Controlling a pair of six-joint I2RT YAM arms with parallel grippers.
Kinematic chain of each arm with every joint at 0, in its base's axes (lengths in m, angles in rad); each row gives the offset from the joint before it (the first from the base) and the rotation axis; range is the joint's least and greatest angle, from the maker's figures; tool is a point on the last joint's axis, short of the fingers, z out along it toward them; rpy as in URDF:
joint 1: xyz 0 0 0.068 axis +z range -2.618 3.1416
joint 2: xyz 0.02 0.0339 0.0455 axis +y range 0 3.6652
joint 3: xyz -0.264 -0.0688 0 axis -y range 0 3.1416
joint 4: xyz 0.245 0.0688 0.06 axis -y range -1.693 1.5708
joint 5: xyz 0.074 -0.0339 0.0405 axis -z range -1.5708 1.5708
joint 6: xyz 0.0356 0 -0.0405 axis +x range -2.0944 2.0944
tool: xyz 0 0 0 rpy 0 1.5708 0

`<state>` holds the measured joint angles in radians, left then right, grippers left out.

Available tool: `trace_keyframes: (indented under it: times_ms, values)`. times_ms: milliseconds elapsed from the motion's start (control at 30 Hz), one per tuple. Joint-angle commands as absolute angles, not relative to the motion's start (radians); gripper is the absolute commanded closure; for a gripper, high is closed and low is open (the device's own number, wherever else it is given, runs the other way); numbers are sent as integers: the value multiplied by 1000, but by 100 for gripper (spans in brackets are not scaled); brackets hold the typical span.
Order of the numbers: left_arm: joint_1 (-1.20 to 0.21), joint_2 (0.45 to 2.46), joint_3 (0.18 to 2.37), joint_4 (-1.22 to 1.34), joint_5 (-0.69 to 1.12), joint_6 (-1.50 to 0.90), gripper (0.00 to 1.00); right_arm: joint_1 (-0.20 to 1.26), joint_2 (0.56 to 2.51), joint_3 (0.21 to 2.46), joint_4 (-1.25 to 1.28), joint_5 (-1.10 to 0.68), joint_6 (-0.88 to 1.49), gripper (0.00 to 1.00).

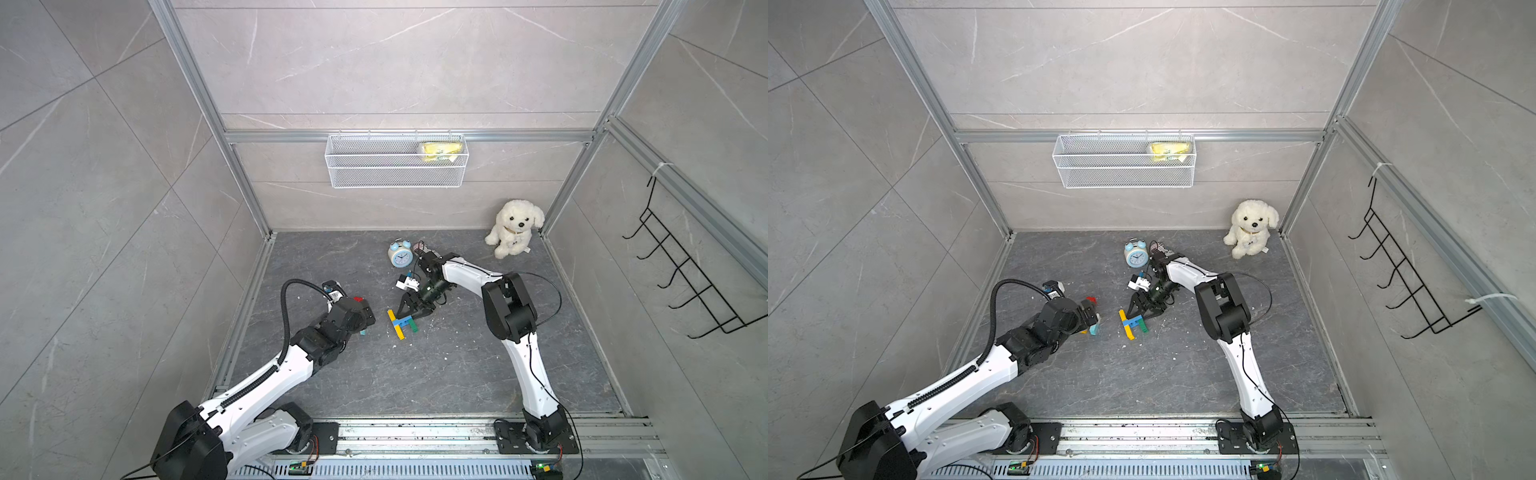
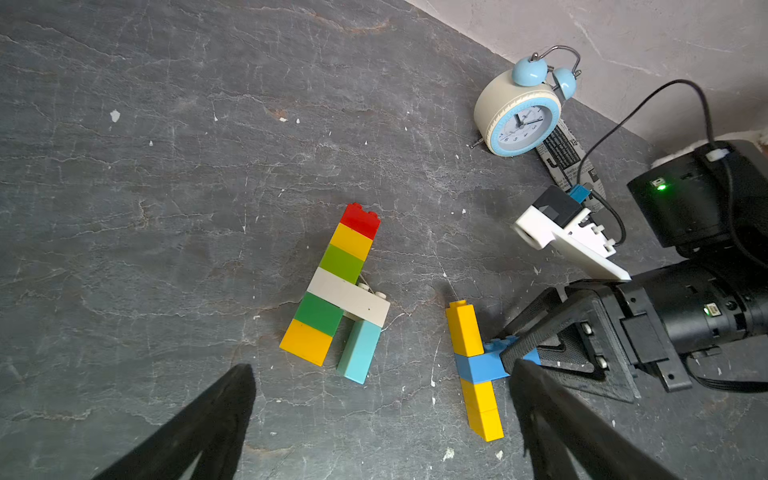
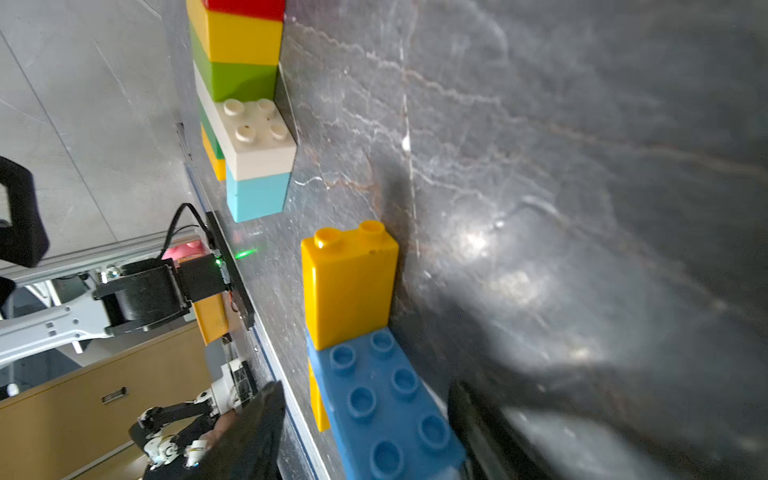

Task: Assemble the letter h with lego
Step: Place the lego brick at the center of the board, then reset both arms

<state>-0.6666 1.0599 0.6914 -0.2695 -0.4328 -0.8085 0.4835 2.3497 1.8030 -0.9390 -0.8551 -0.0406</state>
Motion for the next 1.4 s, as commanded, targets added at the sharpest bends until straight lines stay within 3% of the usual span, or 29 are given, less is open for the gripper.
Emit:
trace_keyframes:
  times_ms: [0, 67, 100, 133, 367, 667, 767, 933, 1100, 1267, 1367]
  values:
    - [-658, 1058, 692, -265, -435, -813, 1, 486, 2240, 1674, -773, -719, 83, 32]
    - [-658, 1057, 696, -267, -437, -806, 1, 487, 2162, 1565, -641, -668, 167, 30]
    - [-658, 1055, 696, -268, -440, -801, 1, 489, 2128, 1522, -591, -631, 205, 21]
    - [-658, 1050, 696, -270, -446, -795, 1, 490, 2085, 1464, -508, -586, 264, 0]
    - [-658, 1004, 690, -278, -544, -754, 0, 463, 1707, 1035, -32, -312, 489, 0]
    - [-654, 1062, 844, -371, -797, -864, 0, 408, 1166, 667, 66, 528, 313, 0]
    - [-568, 1096, 906, -323, -823, -810, 0, 361, 1102, 601, 129, 587, 190, 0]
    - [-263, 1153, 896, -178, -741, -633, 0, 271, 1127, 536, 229, 572, 138, 0]
    - [21, 1189, 713, -16, -501, -515, 1, 208, 1210, 458, 433, 504, 75, 0]
    - [56, 1320, 606, 141, -480, -378, 1, 182, 1302, 388, 681, 391, 28, 0]
    - [56, 1388, 584, 245, -480, -322, 1, 167, 1365, 409, 692, 346, 29, 0]
